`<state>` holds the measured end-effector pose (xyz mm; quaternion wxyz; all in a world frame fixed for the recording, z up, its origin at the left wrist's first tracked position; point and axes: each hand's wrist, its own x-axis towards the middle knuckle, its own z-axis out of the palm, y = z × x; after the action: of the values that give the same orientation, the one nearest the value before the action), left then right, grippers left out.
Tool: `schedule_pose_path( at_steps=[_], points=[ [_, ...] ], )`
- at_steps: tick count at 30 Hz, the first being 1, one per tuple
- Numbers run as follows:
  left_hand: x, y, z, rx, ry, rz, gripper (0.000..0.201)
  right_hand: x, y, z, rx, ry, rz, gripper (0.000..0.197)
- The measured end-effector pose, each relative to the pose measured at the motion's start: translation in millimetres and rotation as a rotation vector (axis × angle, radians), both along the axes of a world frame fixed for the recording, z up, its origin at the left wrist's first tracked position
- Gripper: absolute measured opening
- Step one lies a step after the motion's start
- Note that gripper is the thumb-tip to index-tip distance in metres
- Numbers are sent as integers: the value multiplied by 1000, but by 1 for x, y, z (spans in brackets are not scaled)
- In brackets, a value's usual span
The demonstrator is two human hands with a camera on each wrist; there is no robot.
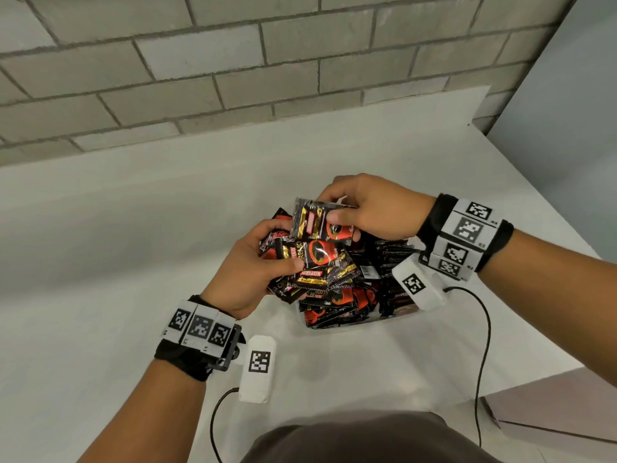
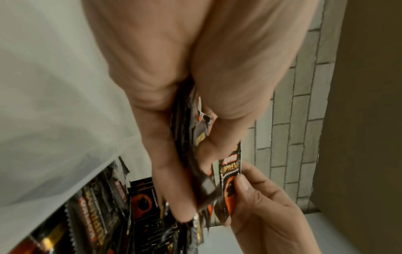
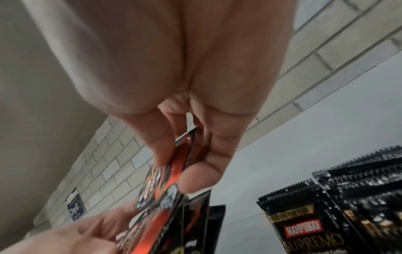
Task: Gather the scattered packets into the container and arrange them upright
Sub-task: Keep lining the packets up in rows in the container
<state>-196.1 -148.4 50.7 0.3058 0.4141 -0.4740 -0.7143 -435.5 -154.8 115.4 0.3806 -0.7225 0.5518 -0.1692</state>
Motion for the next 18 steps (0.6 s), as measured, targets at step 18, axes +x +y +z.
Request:
schedule_pose_path(
  at_steps=[18],
  points=[
    [-14,-1,-9,174,193,189,48,4,7,-11,33,123,-116,29]
  ],
)
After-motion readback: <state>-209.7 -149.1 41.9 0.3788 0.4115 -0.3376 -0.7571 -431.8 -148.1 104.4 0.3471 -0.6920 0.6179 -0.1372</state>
